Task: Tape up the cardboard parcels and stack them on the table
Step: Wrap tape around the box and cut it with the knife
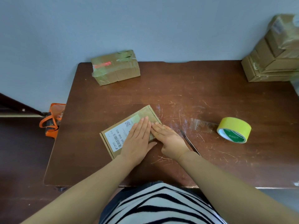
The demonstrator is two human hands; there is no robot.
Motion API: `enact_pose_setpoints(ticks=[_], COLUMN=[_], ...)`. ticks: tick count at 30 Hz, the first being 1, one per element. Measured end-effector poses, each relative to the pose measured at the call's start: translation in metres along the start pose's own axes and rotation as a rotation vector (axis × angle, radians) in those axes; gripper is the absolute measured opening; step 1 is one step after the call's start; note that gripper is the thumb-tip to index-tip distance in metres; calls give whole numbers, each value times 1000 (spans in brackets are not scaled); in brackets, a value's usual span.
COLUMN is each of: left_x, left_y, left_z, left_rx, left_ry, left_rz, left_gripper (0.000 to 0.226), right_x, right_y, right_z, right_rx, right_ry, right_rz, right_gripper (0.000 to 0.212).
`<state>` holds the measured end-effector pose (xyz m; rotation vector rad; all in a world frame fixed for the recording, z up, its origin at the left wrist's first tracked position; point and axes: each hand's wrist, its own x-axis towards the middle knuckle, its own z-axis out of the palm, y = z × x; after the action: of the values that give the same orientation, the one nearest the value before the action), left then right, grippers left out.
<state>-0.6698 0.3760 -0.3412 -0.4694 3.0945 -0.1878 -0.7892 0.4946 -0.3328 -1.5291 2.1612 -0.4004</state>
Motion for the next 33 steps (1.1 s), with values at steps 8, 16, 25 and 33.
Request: enact_pose_setpoints(ticks=[8, 16, 25, 33], left_x=[0, 11, 7, 8], left_y=[5, 22, 25, 22], left_z=[-3, -1, 5, 5], left_rx=[-50, 7, 24, 8], left_ry=[42, -74, 11, -45], left_rz=[-11, -102, -59, -38], left_gripper=[67, 61, 58, 54], right_x=[-1, -4, -8, 2], right_y=[-7, -16, -20, -18], right_z=[-1, 2, -4, 5], right_rx=[317, 351, 294, 201], right_ry=[149, 166, 117, 58], right_rz=[127, 176, 222, 380], right_gripper=[72, 77, 85, 75])
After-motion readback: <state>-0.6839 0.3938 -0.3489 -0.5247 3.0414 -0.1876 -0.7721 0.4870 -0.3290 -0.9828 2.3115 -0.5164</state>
